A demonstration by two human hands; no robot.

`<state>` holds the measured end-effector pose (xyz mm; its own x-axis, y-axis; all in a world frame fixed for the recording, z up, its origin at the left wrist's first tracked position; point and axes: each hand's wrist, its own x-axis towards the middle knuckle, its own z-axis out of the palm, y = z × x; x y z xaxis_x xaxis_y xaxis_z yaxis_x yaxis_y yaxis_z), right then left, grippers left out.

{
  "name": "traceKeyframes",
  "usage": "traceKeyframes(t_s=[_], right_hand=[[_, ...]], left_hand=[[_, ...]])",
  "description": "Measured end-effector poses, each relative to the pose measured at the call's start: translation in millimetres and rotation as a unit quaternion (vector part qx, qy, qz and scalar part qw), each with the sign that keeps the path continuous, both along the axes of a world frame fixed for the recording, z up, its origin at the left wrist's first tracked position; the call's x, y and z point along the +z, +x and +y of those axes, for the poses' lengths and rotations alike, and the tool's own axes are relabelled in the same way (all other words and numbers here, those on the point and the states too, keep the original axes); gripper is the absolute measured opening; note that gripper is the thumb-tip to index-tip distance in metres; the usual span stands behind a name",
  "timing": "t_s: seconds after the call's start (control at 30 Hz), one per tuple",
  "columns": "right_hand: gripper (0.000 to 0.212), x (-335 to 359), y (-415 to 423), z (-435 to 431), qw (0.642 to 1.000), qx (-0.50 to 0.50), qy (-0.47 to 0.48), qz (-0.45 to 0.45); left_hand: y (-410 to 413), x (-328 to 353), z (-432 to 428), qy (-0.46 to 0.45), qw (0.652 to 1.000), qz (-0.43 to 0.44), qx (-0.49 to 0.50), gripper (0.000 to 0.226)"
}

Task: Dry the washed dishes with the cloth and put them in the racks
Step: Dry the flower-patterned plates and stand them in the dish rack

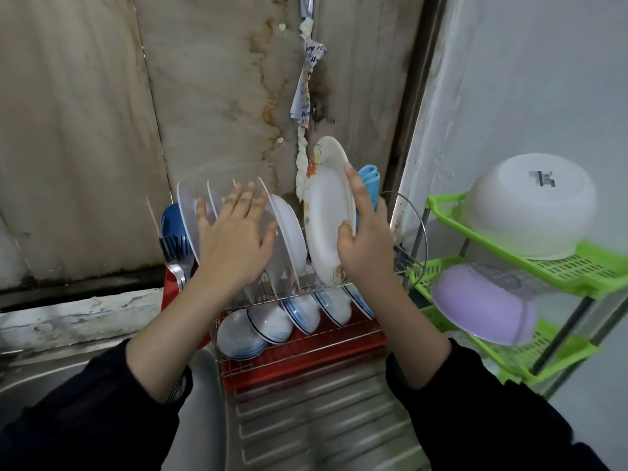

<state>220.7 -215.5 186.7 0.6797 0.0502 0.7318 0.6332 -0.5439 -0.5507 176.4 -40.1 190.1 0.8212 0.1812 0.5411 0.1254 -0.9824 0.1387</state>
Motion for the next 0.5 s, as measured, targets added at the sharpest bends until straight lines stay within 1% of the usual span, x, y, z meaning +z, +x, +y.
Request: traceKeyframes(t_s=[0.1, 0.2, 0.3, 0.4, 0.5], right_hand=[[0.084, -7, 13, 5, 1.000, 0.021, 0.001, 0.016], [0.082, -16, 23, 9, 0.998, 0.046, 0.002, 0.041], [0.083, -24, 30, 15, 0.997, 0.050, 0.002, 0.053], [0.083, -32, 35, 15, 0.998, 0.037, 0.016, 0.042], [0.082, -43, 36, 13, 0.998, 0.034, 0.046, -0.007]], left_hand=[[2, -8, 3, 0.016, 0.999, -0.027, -0.005, 0.057], [5, -12, 6, 0.028, 0.999, -0.043, -0.009, 0.065], [7, -15, 8, 0.042, 0.997, -0.057, -0.006, 0.064], [7, -19, 10, 0.047, 0.996, -0.077, -0.011, 0.061], [6, -21, 9, 0.048, 0.995, -0.090, -0.015, 0.059]])
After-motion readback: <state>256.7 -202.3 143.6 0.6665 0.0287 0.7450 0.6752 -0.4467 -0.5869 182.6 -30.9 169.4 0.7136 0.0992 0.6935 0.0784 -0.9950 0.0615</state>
